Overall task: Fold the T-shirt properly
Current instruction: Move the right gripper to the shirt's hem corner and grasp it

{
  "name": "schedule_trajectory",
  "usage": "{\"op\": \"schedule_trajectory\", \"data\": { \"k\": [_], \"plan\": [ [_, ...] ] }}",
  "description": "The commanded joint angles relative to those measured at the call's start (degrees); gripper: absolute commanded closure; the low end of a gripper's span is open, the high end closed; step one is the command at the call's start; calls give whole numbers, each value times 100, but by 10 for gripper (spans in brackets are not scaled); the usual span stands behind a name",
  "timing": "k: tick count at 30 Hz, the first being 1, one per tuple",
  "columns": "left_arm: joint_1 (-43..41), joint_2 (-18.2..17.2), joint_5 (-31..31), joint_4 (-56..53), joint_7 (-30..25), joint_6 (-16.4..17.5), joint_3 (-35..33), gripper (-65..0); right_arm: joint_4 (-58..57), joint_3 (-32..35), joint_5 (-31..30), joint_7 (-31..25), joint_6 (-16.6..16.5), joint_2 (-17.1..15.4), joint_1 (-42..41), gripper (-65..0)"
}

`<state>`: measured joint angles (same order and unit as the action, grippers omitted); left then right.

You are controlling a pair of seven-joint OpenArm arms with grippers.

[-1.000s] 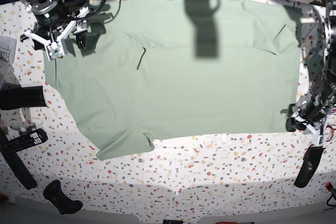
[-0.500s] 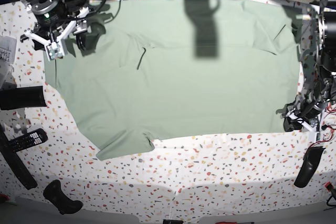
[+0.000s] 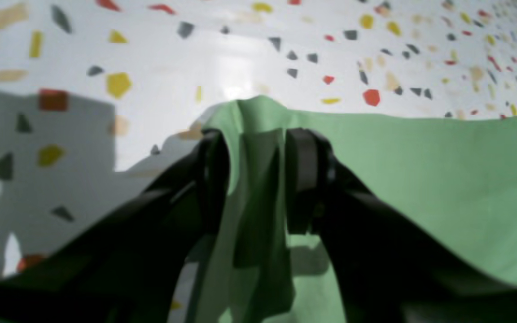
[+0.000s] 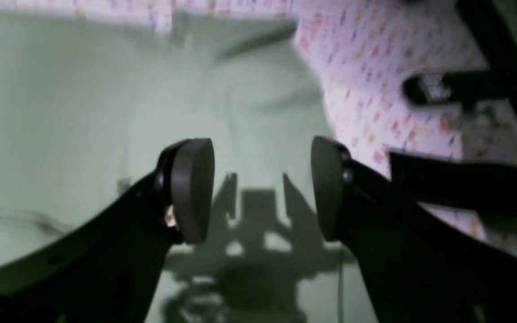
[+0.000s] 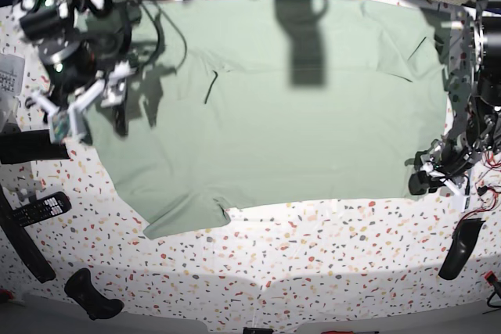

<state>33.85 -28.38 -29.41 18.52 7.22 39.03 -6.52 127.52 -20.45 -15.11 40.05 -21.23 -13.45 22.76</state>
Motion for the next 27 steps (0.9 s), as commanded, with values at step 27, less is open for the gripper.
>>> {"op": "schedule_trajectory", "data": {
  "k": [27],
  "plan": [
    [155,-101,-70,74,-667,26,17,0,-2664,-4,-160,-94,39,-485,-2455,-326]
  ]
}}
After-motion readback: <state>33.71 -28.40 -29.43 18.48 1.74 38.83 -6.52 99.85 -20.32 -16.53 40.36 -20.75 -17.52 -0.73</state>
